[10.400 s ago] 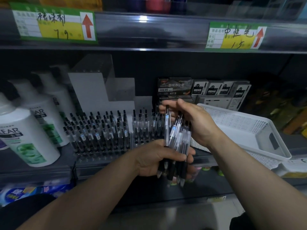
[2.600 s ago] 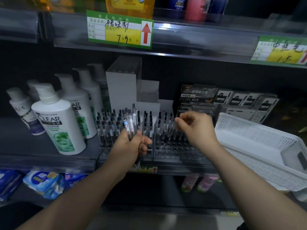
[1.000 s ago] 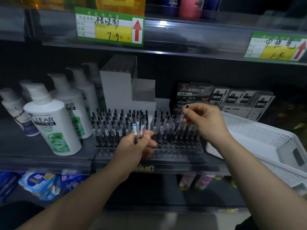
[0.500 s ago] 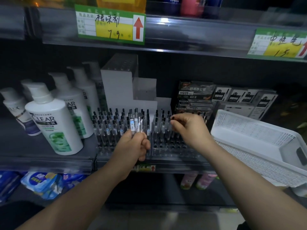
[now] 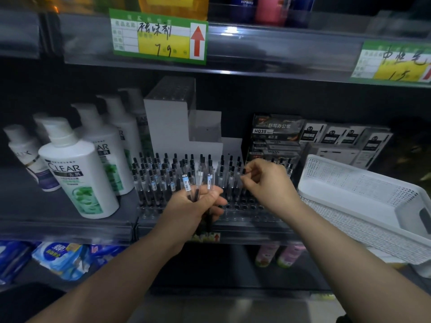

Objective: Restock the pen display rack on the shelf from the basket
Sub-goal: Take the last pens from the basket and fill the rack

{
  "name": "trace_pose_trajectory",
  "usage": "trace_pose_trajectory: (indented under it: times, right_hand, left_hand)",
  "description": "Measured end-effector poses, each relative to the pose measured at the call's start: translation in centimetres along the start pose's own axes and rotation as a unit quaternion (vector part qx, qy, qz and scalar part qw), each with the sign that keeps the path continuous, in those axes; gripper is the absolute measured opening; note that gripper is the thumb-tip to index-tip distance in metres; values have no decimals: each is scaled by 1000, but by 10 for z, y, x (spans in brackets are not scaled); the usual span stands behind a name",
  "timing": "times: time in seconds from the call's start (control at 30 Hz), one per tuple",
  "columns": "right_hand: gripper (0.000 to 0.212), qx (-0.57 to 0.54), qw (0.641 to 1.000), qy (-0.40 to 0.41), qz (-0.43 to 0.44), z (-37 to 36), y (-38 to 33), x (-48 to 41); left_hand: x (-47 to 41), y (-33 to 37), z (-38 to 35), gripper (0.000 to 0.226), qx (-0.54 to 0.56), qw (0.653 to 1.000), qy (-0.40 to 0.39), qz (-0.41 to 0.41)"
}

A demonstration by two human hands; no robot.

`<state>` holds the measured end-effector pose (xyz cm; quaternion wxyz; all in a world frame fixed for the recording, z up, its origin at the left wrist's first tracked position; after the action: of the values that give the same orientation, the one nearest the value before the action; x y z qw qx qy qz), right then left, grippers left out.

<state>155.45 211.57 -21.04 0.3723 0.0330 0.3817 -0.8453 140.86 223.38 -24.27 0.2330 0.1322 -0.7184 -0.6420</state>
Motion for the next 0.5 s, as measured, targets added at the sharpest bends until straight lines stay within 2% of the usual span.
trace_pose_trajectory:
  times: [0.1,0.17,0.27,0.33,0.5]
  right_hand:
    - [7,-16,1000,24,1,9,-4,3]
    - [3,-70,997,26,-6,15,-10,5]
    - [9,-160,986,-40,-11,16,-20,11]
    - [10,-182,980,-74,-14,14,-22,13]
    - [11,-194,978,-72,-15,18,-21,12]
  left_hand:
    - [-2,-2,-3,14,-7,1000,-4,-3]
    - [-2,-3,-7,13,-10,1000,-7,-3]
    - [-1,-5,-16,14,-21,1000,-18,-2]
    - [-1,-6,-21,17,-25,999,-29,2]
    - [-2,-5,-28,18,-29,999,-41,11]
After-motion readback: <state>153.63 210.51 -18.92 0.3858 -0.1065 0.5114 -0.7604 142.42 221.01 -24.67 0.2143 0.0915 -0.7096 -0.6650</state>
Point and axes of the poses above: each hand's wrist, its own x-axis away from the middle knuckle, its own z-axis out of the back of the hand, y = z × x, the point moved 4 cm from there along -x, towards the middle knuckle, and after that the axes turned 4 degrees about -x, right-handed, at the moved point
